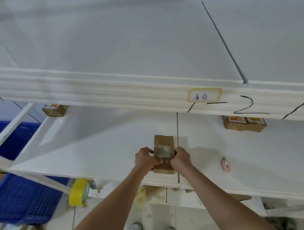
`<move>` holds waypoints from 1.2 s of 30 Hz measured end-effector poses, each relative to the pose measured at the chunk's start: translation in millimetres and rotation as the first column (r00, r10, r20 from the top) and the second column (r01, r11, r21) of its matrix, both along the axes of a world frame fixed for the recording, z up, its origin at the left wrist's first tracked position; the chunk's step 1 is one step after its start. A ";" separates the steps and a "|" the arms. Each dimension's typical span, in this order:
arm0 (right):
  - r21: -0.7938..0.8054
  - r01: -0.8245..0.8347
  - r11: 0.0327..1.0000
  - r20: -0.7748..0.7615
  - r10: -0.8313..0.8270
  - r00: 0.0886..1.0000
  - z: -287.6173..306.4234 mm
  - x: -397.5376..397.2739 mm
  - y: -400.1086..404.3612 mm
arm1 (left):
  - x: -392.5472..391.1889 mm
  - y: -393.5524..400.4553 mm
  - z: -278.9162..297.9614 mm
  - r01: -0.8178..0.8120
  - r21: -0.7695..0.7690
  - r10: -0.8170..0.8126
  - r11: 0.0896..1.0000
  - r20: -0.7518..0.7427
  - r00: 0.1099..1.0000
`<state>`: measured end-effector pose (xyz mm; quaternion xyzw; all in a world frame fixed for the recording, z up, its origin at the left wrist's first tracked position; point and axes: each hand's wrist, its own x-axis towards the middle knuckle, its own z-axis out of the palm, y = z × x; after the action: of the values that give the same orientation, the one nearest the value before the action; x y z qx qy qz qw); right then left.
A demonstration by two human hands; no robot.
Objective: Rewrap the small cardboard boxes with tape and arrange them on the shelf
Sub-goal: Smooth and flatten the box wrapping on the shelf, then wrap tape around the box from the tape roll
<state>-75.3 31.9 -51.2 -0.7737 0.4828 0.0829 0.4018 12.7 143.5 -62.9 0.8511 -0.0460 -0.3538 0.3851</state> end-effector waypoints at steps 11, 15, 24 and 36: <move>-0.178 -0.100 0.979 -0.069 0.089 0.994 18.4 3.0 27.2 | -20.9 12.8 1.3 -0.062 -0.078 0.067 0.995 0.067 0.996; -0.359 -0.089 0.929 0.111 0.137 0.984 27.7 6.2 58.5 | -11.8 38.2 13.5 -0.141 -0.102 0.159 0.985 0.197 0.967; 0.068 0.157 0.985 0.438 -0.171 0.883 31.8 50.0 168.4 | 27.7 165.3 13.7 -0.326 -0.066 0.310 0.943 0.532 0.788; 0.689 0.158 0.707 0.078 -0.289 0.954 -22.2 85.6 295.3 | 77.9 296.6 -47.7 -0.320 -0.055 0.311 0.946 -0.125 0.942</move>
<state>10.2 327.2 -73.4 -0.5143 0.4716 0.1325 0.7039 90.6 440.1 -110.6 0.8108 0.0999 -0.3339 0.4703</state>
